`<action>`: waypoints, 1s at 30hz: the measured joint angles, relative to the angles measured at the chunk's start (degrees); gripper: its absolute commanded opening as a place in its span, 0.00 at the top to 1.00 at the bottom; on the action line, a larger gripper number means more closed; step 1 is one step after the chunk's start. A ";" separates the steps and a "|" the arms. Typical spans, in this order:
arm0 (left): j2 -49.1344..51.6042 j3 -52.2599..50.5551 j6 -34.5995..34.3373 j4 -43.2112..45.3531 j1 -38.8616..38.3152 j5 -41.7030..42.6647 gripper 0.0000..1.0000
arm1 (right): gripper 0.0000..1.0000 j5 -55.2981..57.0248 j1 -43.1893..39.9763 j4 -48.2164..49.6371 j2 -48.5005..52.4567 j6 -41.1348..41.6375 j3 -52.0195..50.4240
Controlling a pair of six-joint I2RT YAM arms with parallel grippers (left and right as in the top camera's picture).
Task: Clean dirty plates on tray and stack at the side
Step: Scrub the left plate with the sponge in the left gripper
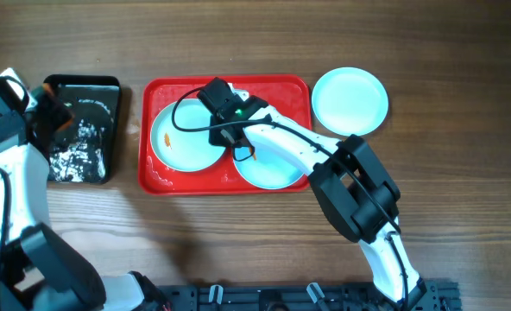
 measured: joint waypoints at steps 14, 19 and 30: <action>-0.20 -0.87 -3.61 -9.53 -5.07 25.24 0.96 | 0.96 0.11 0.00 -0.02 -0.02 -1.33 0.00; 3.78 -0.87 -5.29 -10.71 -18.75 26.45 0.96 | 0.96 -0.04 -0.09 -0.04 -0.02 -1.49 0.00; 17.00 -0.87 -5.57 -8.59 -29.29 23.26 0.96 | 0.96 -6.36 -3.39 -1.07 -0.02 -3.63 0.09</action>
